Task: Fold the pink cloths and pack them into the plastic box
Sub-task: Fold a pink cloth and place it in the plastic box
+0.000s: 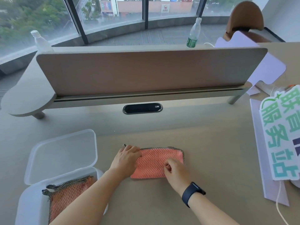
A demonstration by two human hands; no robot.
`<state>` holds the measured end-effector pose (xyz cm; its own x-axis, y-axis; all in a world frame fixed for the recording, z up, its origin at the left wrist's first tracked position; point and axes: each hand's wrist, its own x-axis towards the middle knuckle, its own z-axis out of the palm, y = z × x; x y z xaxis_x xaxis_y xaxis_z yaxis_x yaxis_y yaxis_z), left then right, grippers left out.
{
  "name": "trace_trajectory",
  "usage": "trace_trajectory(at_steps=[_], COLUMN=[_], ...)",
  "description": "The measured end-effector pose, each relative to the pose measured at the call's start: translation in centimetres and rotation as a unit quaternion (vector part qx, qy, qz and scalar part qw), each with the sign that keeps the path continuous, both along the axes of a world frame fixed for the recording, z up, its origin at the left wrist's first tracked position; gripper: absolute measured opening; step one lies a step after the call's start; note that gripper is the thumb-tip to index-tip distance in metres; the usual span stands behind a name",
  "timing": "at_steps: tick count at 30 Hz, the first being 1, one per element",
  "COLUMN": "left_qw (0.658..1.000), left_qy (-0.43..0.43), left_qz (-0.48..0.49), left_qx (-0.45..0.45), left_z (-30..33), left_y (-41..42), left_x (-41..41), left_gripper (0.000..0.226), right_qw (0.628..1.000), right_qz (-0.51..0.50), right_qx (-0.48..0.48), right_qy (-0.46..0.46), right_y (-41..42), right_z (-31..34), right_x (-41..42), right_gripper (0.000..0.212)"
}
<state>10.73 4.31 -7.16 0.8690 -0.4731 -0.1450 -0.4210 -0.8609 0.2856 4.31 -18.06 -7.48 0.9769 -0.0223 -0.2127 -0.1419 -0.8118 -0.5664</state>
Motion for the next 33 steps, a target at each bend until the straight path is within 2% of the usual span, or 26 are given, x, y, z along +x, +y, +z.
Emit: trace_trajectory(at_steps=[4,8,14,20,24,26,31,33], left_qw=[0.999,0.996,0.996,0.997,0.996,0.996,0.996,0.996], left_qy=[0.009,0.003,-0.003,-0.044,-0.027,-0.017,0.016,0.016], left_qz=[-0.027,-0.055,-0.027,0.025,0.060,0.072,0.086,0.088], left_qx=[0.031,0.070,0.088,0.066,0.058,0.050,0.036,0.029], left_z=[-0.3,0.1,-0.5,-0.3,-0.3,-0.2,-0.4,-0.7], left_y=[0.5,0.5,0.8,-0.2,-1.6,-2.3,-3.3,-3.1], left_x=[-1.1,-2.4,-4.8,-6.4,-8.2,-9.0,-10.3,-10.3], left_gripper=[0.034,0.035,0.044,0.046,0.058,0.051,0.023,0.013], right_qw=[1.000,0.996,0.988,0.978,0.969,0.972,0.966,0.962], right_qz=[0.013,0.037,0.088,0.142,0.184,0.187,0.194,0.217], right_qx=[-0.027,-0.074,-0.124,-0.152,-0.164,-0.142,-0.045,-0.010], right_qy=[0.001,-0.029,-0.037,-0.024,0.011,0.007,-0.164,-0.166], right_y=[-0.3,-0.6,0.0,1.3,2.0,2.0,0.9,0.3], right_z=[-1.0,-1.2,-0.7,-0.8,-0.9,-1.1,-1.0,-0.9], right_x=[-0.6,0.4,2.7,4.4,5.0,4.7,1.5,-0.4], right_gripper=[0.014,0.015,0.028,0.047,0.055,0.054,0.032,0.032])
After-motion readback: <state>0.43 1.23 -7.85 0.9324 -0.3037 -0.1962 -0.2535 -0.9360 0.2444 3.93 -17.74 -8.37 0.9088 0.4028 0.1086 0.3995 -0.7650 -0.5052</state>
